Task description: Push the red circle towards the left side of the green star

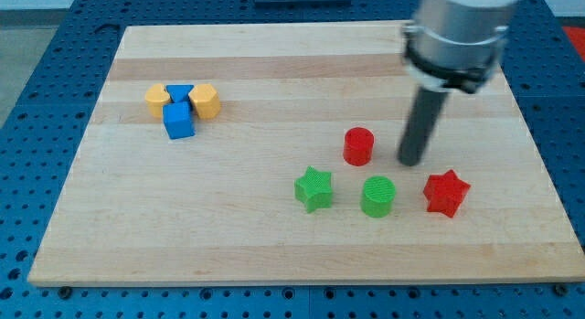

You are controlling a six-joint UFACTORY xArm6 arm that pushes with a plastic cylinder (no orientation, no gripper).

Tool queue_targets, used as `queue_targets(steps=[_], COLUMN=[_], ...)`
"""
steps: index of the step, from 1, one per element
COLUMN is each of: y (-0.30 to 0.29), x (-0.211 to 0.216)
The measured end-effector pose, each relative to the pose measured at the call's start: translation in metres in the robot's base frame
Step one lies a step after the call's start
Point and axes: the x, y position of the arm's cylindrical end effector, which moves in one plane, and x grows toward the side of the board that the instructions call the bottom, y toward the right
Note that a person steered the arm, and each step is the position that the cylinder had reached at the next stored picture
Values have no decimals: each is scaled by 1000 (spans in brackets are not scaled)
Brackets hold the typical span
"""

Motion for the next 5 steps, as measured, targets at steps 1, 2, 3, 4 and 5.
queue_targets(steps=[1, 2, 3, 4, 5], y=[-50, -109, -160, -176, -179], x=[-26, -26, -24, -3, -4])
